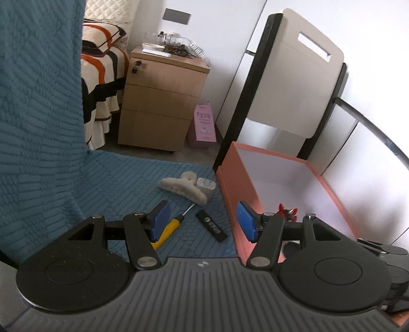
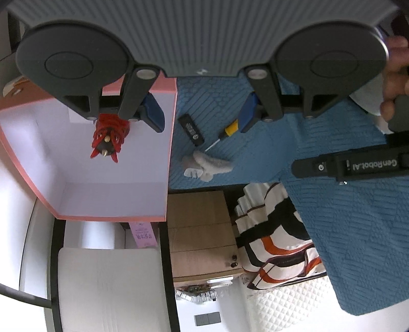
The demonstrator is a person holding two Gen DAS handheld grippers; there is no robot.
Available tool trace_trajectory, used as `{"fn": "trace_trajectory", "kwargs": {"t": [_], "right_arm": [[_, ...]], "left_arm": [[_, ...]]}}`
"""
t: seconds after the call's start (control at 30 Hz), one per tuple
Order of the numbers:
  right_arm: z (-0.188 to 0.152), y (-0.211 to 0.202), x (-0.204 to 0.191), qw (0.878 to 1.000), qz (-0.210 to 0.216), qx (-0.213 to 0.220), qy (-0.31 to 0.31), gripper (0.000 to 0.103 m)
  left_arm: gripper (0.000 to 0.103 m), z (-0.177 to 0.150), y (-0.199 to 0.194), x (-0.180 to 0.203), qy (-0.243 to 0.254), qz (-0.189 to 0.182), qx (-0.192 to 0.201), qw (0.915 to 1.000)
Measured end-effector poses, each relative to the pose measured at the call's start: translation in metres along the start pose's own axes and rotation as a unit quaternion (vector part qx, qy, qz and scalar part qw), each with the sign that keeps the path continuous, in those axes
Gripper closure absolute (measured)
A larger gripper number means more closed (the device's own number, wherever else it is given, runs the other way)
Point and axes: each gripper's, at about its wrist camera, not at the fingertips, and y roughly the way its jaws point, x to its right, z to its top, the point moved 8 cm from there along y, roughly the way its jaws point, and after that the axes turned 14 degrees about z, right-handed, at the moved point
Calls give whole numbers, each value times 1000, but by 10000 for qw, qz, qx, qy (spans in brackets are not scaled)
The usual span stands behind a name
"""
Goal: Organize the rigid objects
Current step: 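Withdraw both tools from the box back toward the blue seat, then lower the left tool onto the yellow screwdriver handle while the right tool grips the black USB stick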
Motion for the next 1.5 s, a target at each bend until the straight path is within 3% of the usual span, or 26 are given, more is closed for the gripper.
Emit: {"fn": "trace_trajectory", "kwargs": {"t": [0.3,0.7,0.97,1.17,1.33,1.5], "right_arm": [[-26,11,-9,9997,-10,-234,-17,37],[-11,42,-4,9999,52,87,-104,38],[-5,75,13,9994,319,134,94,41],[3,98,7,9990,375,39,-258,50],[-3,122,-2,9976,319,-307,-540,62],[-18,137,-7,9939,55,-667,-879,64]], "left_arm": [[38,-18,9,-26,-154,158,-10,9998],[38,-39,55,-40,-128,331,-164,9992],[38,-53,96,-36,-41,365,-577,9977],[39,-65,131,-31,-71,437,-896,9950],[42,-80,158,-34,-191,534,-1258,9904],[47,-92,175,-36,-340,594,-1516,9861]]}}
